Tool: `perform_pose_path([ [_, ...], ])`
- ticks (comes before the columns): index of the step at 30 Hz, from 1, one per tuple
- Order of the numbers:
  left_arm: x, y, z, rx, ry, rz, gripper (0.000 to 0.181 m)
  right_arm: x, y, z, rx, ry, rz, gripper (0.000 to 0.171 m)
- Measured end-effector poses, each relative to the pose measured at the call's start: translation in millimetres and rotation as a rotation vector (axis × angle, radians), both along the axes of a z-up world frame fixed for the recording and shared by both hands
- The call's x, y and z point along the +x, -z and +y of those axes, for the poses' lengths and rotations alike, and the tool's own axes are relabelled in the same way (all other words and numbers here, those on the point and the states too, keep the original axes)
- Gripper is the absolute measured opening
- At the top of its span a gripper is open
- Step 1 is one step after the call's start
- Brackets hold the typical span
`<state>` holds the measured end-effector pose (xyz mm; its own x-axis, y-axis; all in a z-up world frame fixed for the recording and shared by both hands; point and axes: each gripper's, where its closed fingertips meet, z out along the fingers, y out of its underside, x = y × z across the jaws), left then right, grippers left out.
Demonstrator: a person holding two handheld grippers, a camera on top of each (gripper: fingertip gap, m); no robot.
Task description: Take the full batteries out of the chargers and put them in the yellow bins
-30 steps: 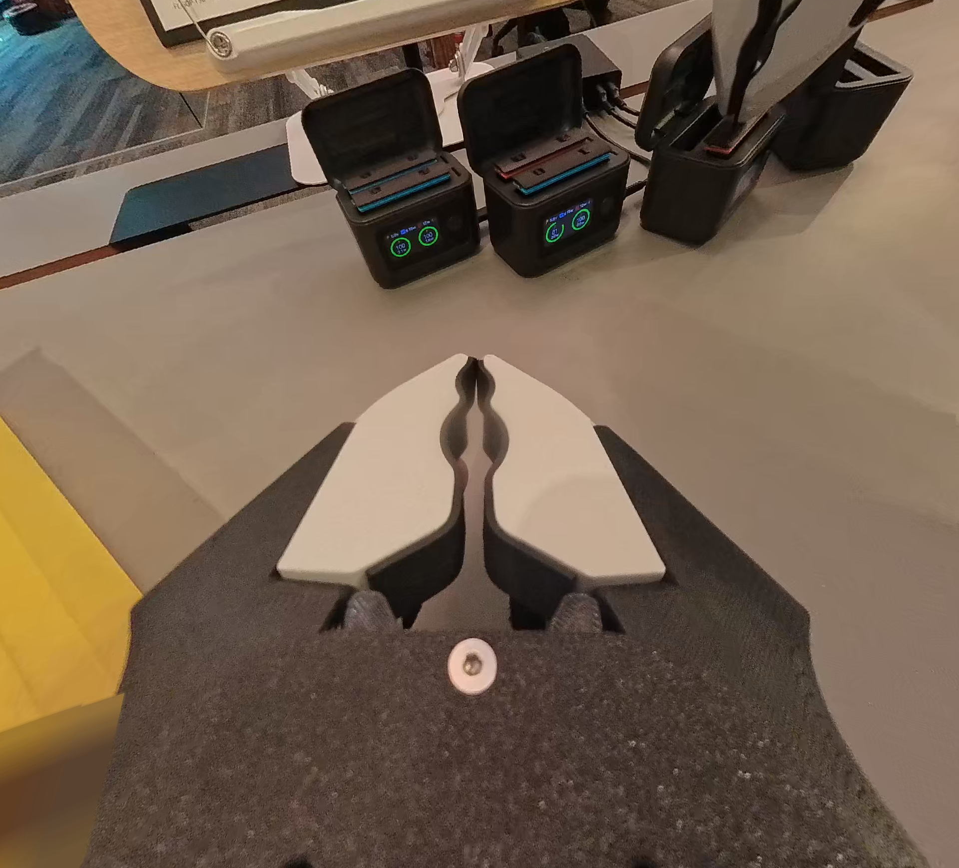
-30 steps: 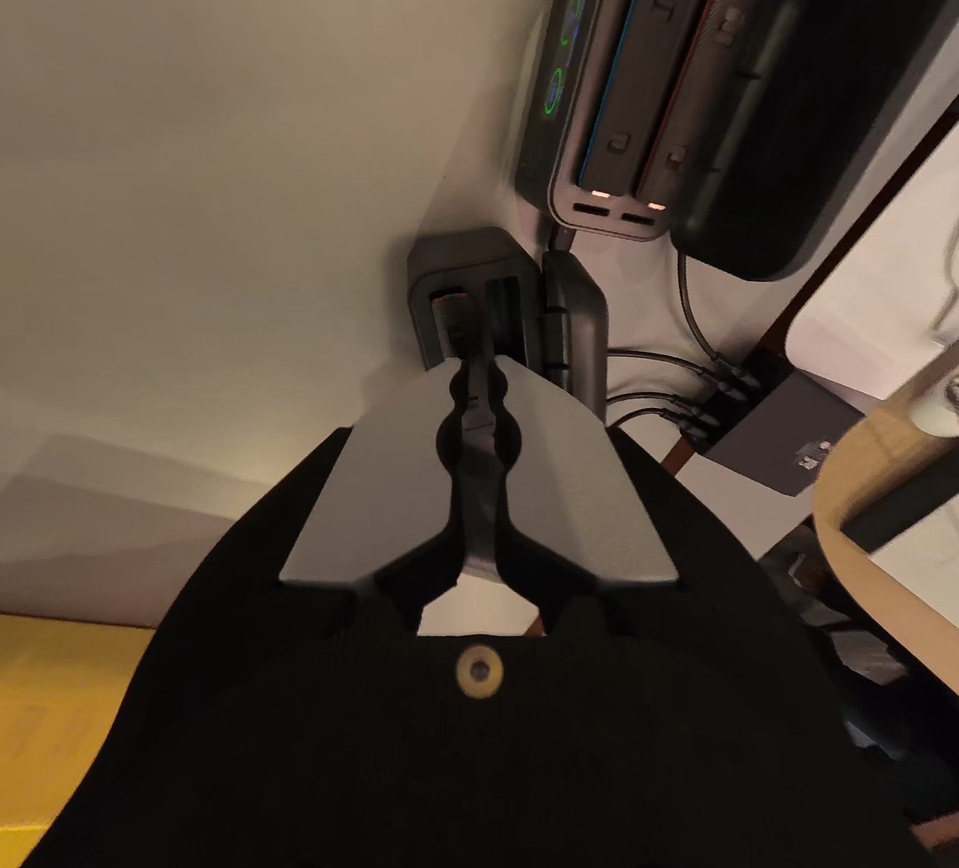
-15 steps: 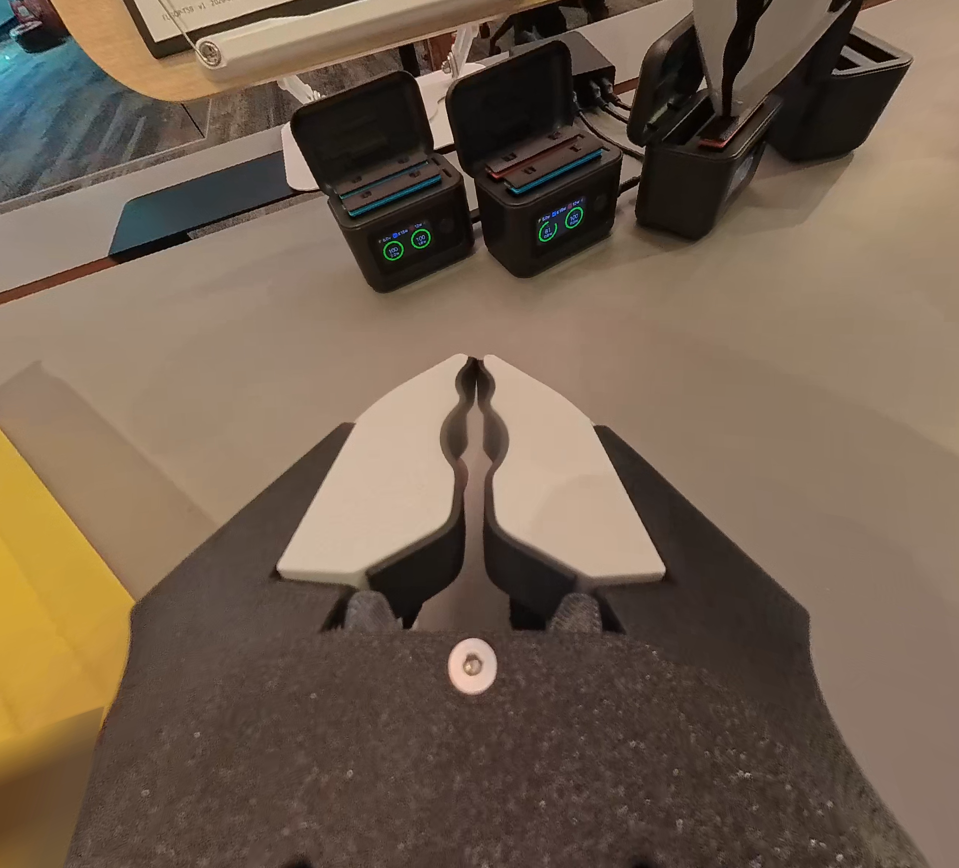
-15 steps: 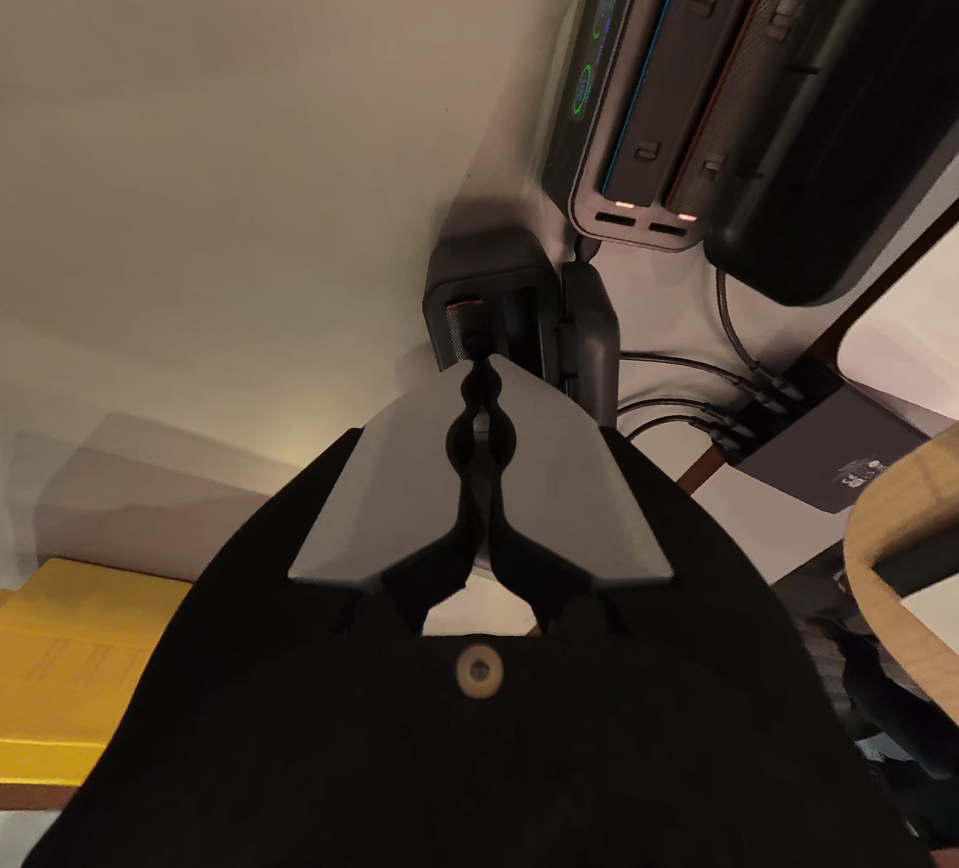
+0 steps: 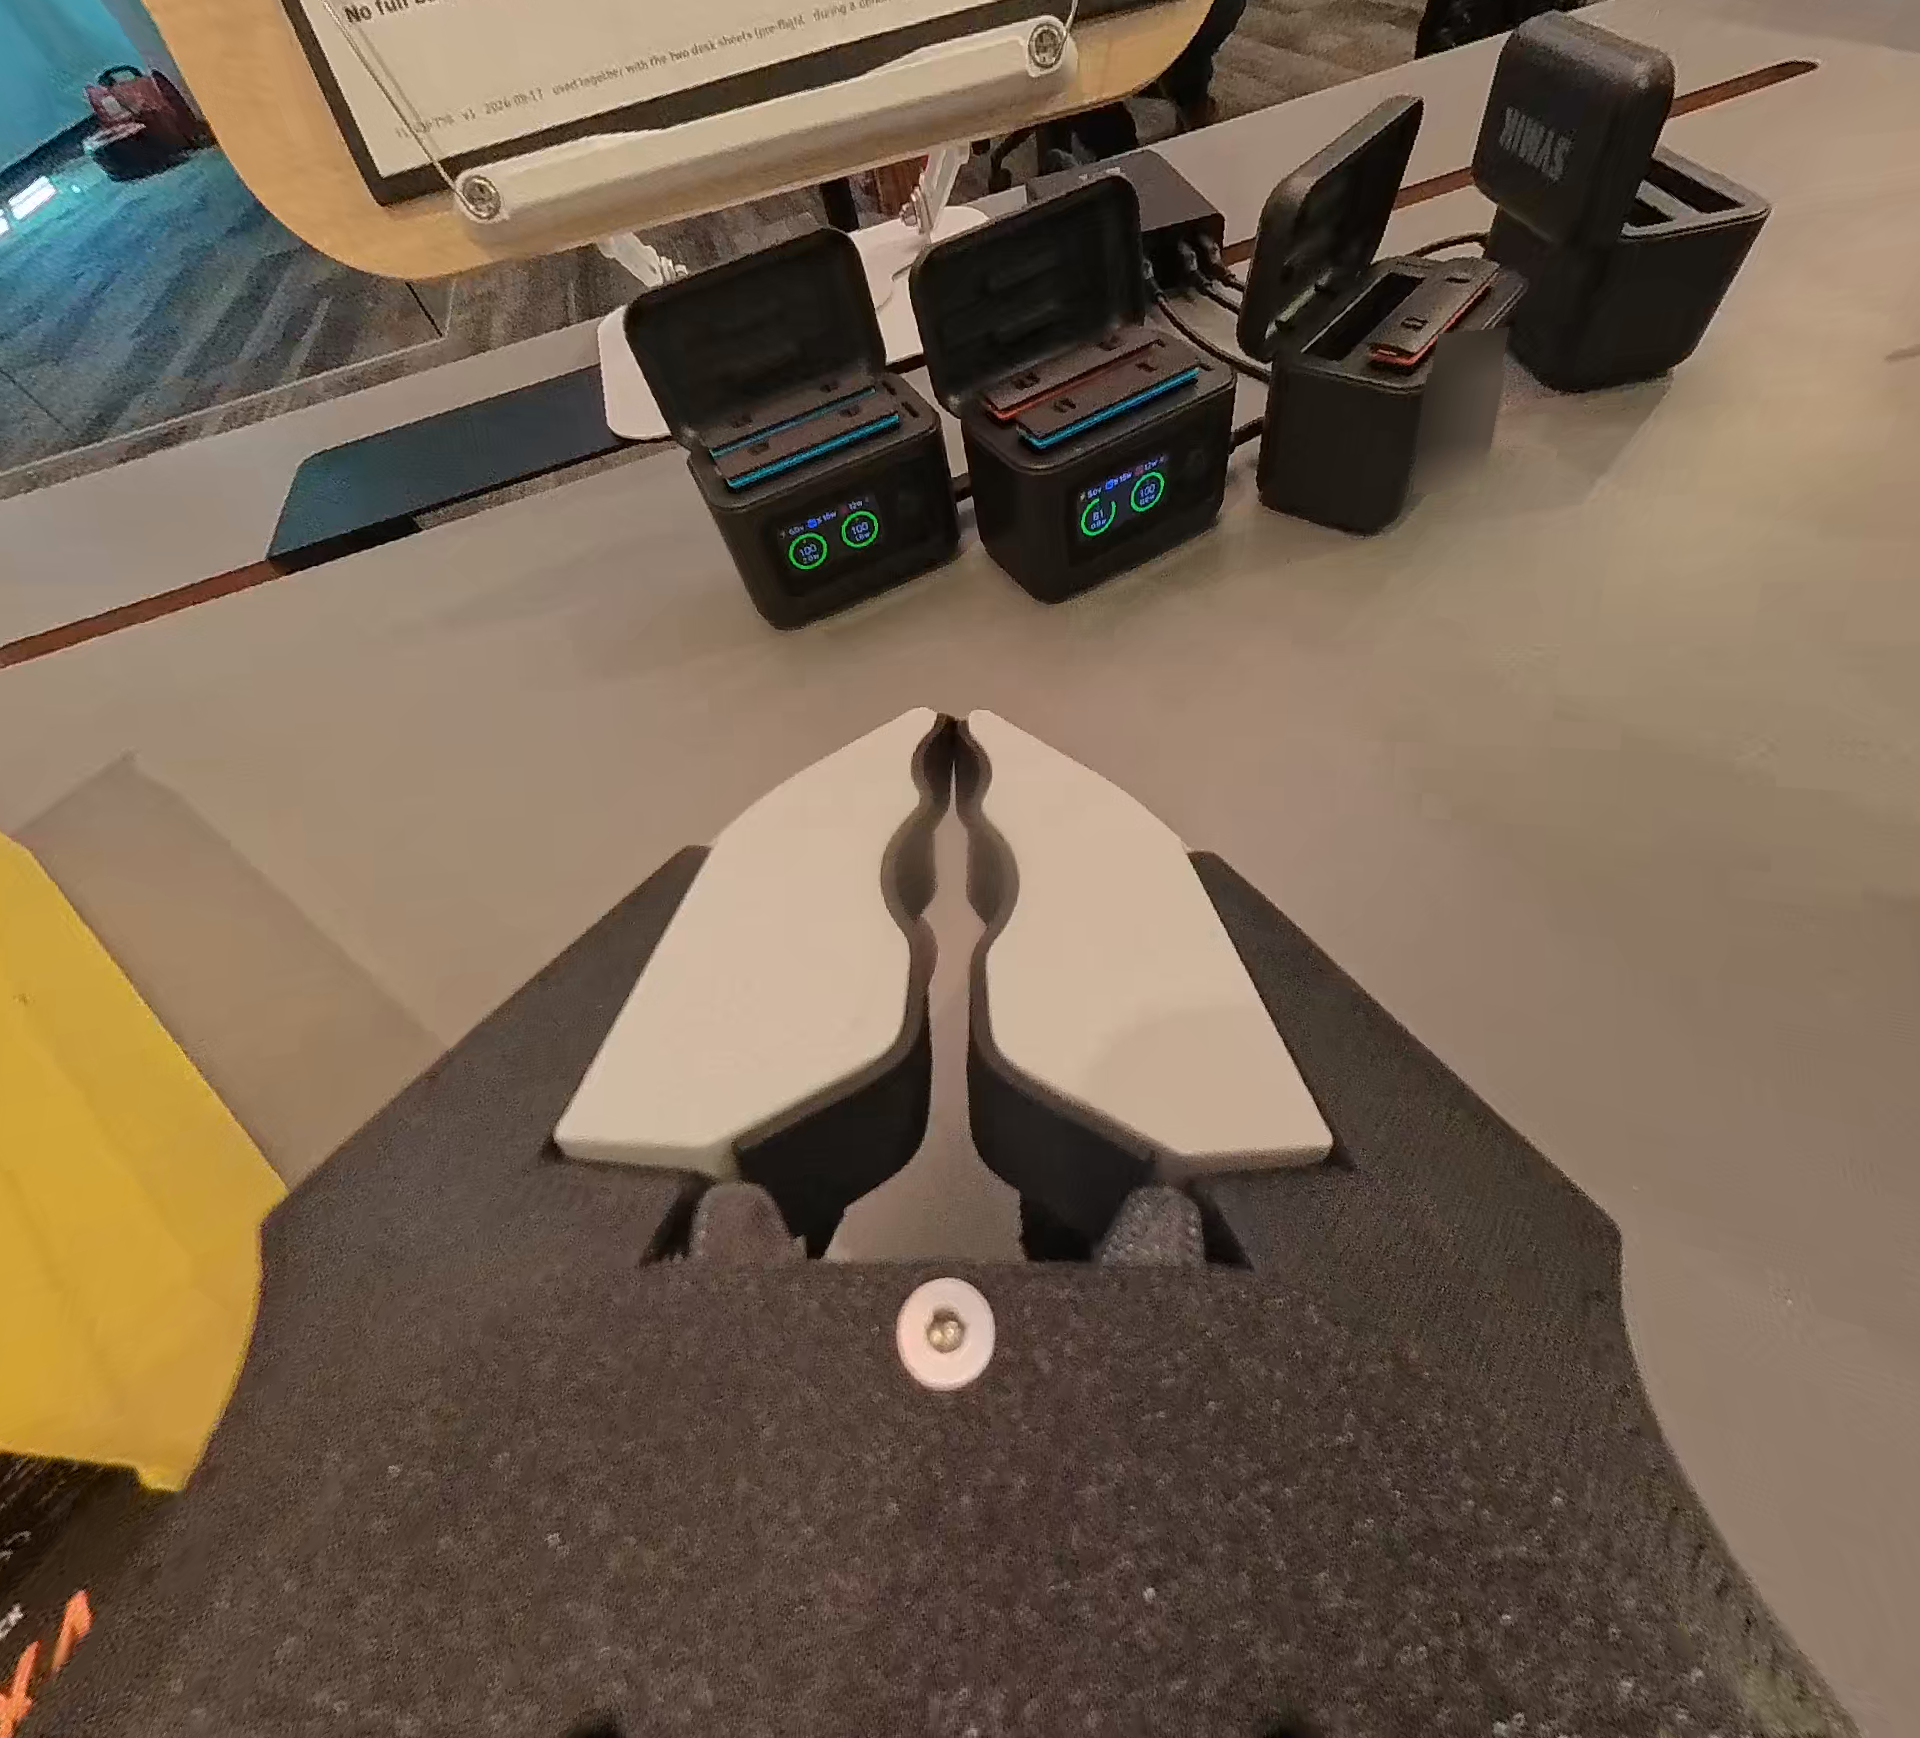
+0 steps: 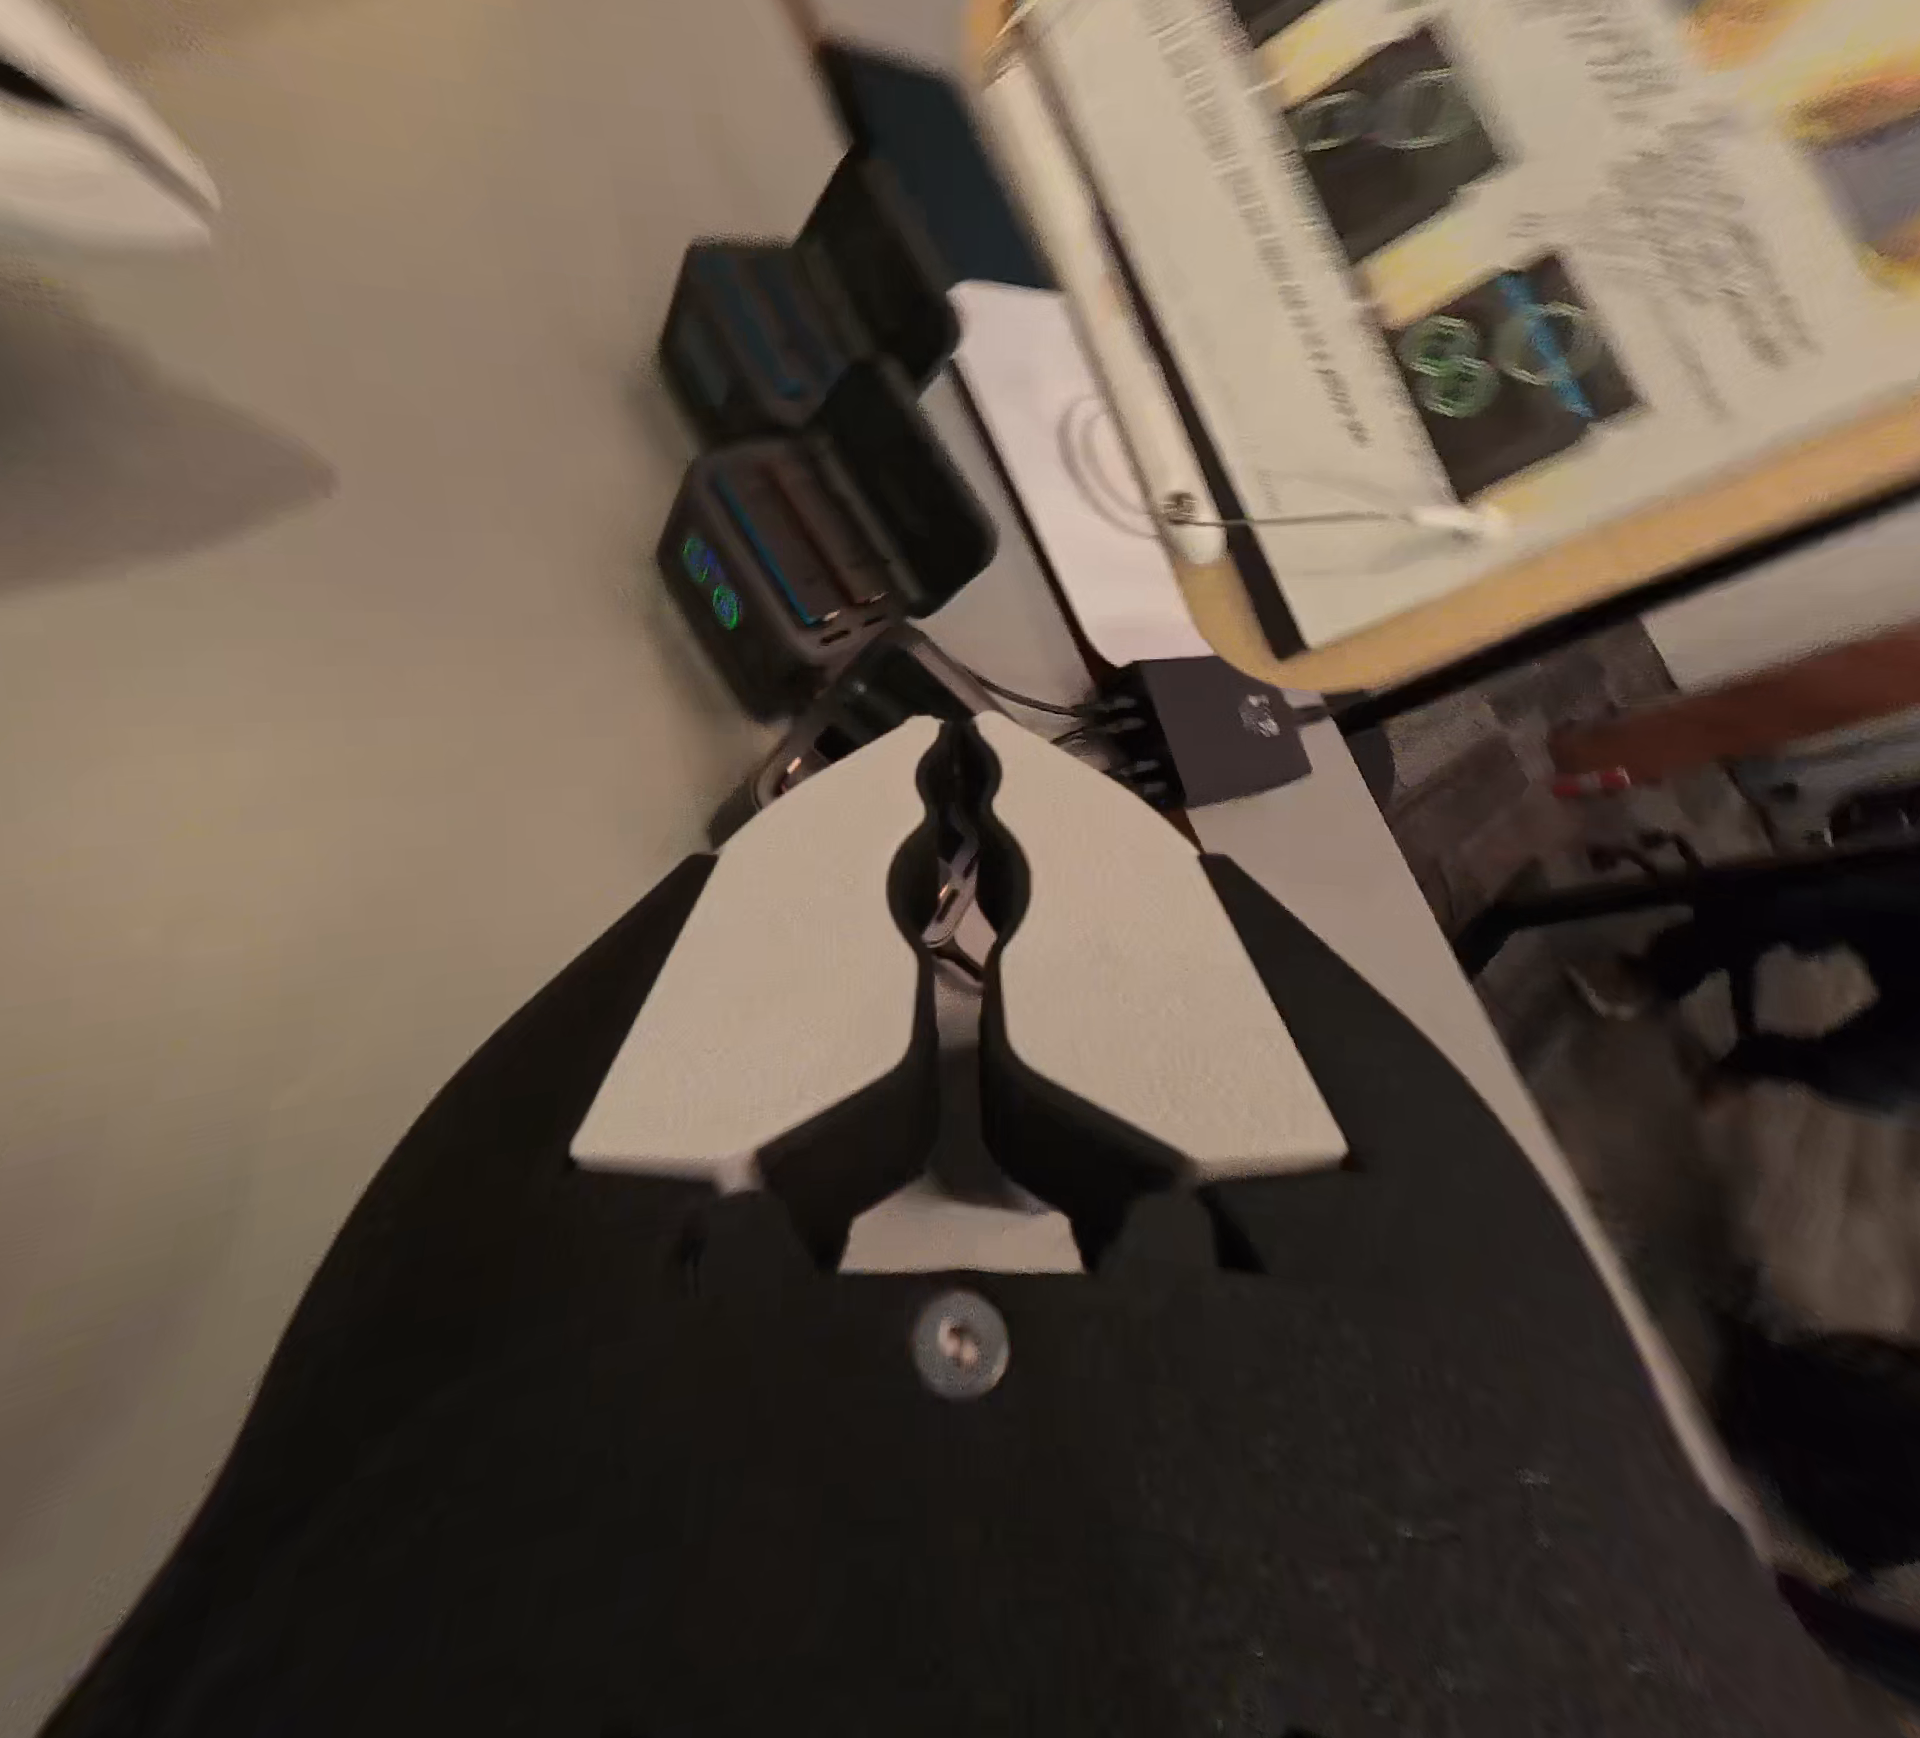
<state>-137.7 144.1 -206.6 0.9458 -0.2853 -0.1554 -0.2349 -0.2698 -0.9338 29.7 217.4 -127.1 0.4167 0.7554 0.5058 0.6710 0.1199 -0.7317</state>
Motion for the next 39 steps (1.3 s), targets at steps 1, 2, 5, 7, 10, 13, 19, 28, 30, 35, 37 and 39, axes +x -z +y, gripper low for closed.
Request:
perform_pose_path([
  [1, 0, -1, 0, 0.003, 0.0, -0.001, 0.0, 9, -4, -9, -0.003, 0.068, 0.098, 0.0],
  [2, 0, -1, -1, 0.004, 0.002, -0.001, 0.0, 18, -2, -17, -0.02, 0.142, 0.178, 0.0],
  [5, -1, -4, -1, 0.013, 0.002, -0.004, 0.0, 45, 23, -46, -0.1, 0.338, 0.335, 0.0],
  [7, -1, -6, -1, 0.021, 0.001, -0.006, 0.0, 55, 46, -63, -0.147, 0.413, 0.399, 0.0],
  [10, -2, -9, -1, 0.037, -0.008, -0.007, 0.0, 61, 71, -78, -0.164, 0.447, 0.459, 0.0],
  [13, -6, -12, -3, 0.052, -0.032, -0.002, 0.0, 64, 86, -79, -0.202, 0.462, 0.481, 0.0],
  [19, -18, -47, -16, 0.127, -0.049, -0.009, 0.0, 64, 91, -77, -0.222, 0.467, 0.523, 0.0],
  [28, -117, -121, -59, -0.053, 0.112, 0.266, 0.007, 50, 84, -87, -0.2, 0.377, 0.501, 0.0],
  [30, -136, -92, -68, -0.297, 0.218, 0.379, 0.02, 46, 82, -90, -0.205, 0.352, 0.5, 0.0],
  [35, -168, -24, -81, -0.669, 0.425, 0.7, 0.026, 38, 80, -98, -0.217, 0.292, 0.493, 0.0],
  [37, -175, -10, -73, -0.755, 0.45, 0.786, 0.033, 36, 82, -99, -0.215, 0.286, 0.48, 0.0],
  [39, -174, 3, -67, -0.849, 0.478, 0.782, 0.038, 36, 84, -100, -0.217, 0.282, 0.469, 0.0],
])
